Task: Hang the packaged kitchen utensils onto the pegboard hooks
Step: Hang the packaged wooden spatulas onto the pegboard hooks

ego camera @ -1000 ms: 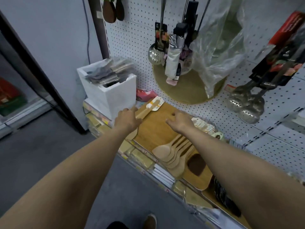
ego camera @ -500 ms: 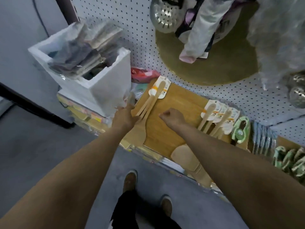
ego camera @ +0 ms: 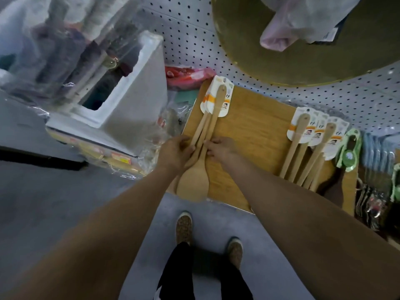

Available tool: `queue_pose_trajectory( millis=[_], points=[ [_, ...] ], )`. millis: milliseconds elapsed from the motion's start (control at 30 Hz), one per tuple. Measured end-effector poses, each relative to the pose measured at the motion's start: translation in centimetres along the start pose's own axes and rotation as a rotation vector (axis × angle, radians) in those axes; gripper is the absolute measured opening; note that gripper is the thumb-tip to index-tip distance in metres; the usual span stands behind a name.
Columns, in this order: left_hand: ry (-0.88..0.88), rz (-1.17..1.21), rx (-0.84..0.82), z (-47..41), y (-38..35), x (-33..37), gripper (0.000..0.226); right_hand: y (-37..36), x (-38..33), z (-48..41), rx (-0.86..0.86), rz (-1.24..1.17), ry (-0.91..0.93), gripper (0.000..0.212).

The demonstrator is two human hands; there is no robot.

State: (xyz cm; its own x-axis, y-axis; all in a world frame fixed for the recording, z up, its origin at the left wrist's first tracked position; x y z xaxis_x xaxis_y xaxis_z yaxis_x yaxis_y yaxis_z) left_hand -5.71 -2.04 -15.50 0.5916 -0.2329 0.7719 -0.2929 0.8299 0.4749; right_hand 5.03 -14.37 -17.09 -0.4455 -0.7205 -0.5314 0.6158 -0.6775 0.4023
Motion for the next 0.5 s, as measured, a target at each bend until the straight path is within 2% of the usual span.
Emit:
queue_pose_trajectory(
  millis=[233, 367, 500],
  points=[
    [0.006, 0.041, 0.019, -2.1, -1.9, 0.6, 0.032, 1.8, 1.8, 0.8, 0.025, -0.179, -0.036, 0.011],
    [0.010, 0.043, 0.050, -2.7, -2.9, 0.8, 0.035, 3.2, 3.0, 1.4, 0.015, -0.259, -0.065, 0.010],
    [0.043, -0.063, 0.082, -2.7, -3.7, 1.0, 0.043, 3.9, 3.7, 1.6, 0.006, -0.316, -0.075, 0.009]
  ],
)
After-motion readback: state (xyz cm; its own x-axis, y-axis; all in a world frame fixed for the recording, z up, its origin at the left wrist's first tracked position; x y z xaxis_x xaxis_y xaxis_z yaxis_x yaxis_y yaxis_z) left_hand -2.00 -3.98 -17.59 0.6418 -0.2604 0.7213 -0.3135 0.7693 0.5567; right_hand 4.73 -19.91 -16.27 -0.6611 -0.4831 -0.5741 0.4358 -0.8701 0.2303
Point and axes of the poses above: each hand's wrist, its own z-axis away from the middle knuckle, its own y-axis out of the back of the hand, x = y × z, the point moved 1 cm from there along -z, towards the middle knuckle, and after that the axes turned 7 degrees about z, right-handed, at the moved point
